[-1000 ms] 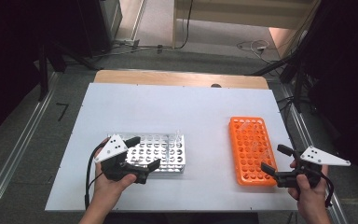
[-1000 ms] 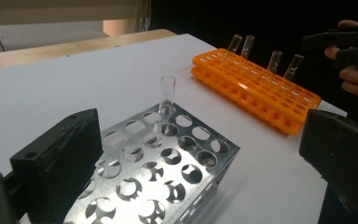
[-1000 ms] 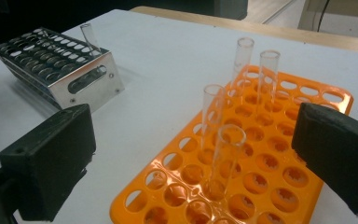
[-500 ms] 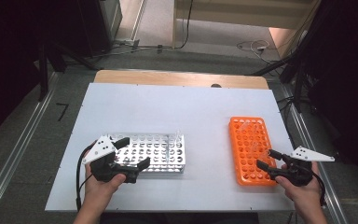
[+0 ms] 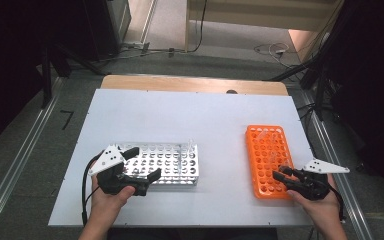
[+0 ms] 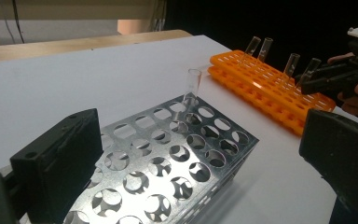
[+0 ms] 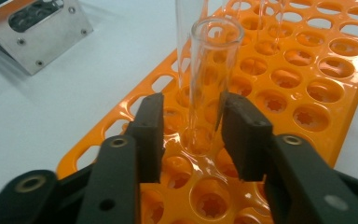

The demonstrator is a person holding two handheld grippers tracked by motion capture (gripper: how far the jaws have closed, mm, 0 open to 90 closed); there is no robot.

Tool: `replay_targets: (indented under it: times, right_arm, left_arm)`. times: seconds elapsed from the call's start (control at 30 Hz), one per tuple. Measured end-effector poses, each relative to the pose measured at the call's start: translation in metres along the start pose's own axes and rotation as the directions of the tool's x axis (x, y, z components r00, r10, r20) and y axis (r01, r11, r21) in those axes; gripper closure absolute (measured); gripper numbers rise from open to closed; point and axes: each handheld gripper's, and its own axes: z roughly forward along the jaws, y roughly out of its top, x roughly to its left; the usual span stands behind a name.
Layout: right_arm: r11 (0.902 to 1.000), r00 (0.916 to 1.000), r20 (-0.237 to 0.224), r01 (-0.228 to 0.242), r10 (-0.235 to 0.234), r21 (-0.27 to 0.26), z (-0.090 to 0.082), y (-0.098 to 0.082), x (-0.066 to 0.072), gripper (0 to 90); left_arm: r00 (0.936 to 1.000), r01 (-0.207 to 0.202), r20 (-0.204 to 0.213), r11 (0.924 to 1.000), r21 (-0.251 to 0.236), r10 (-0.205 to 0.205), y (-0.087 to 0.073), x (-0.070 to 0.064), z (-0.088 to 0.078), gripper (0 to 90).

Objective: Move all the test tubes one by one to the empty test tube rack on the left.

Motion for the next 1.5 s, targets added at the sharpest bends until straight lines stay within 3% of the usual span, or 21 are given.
replay_targets:
  times: [0.3,0.63,1.0,1.5]
  right_arm:
    - [0.9999,0.9999,0.013,0.01,-0.01,0.003,0.003,-0.002,0.0,66.7]
    - [0.9986,0.9977,0.046,0.051,-0.05,-0.014,0.005,-0.004,0.003,70.3]
    - [0.9991,0.9986,0.037,0.039,-0.038,-0.015,0.004,-0.002,0.003,73.9]
    - [0.9973,0.9987,0.051,0.009,-0.005,-0.073,-0.022,0.013,0.003,74.2]
  left_arm:
    - [1.0,0.003,-0.003,1.0,-0.002,-0.003,0.0,0.0,0.0,0.0]
    - [1.0,0.006,0.002,1.0,0.004,-0.006,-0.001,0.0,0.002,0.0]
    - [0.9999,0.01,0.007,0.9999,0.001,-0.01,-0.001,0.0,0.002,0.0]
    - [0.9999,0.006,0.012,1.0,0.001,-0.006,0.0,-0.001,0.003,0.0]
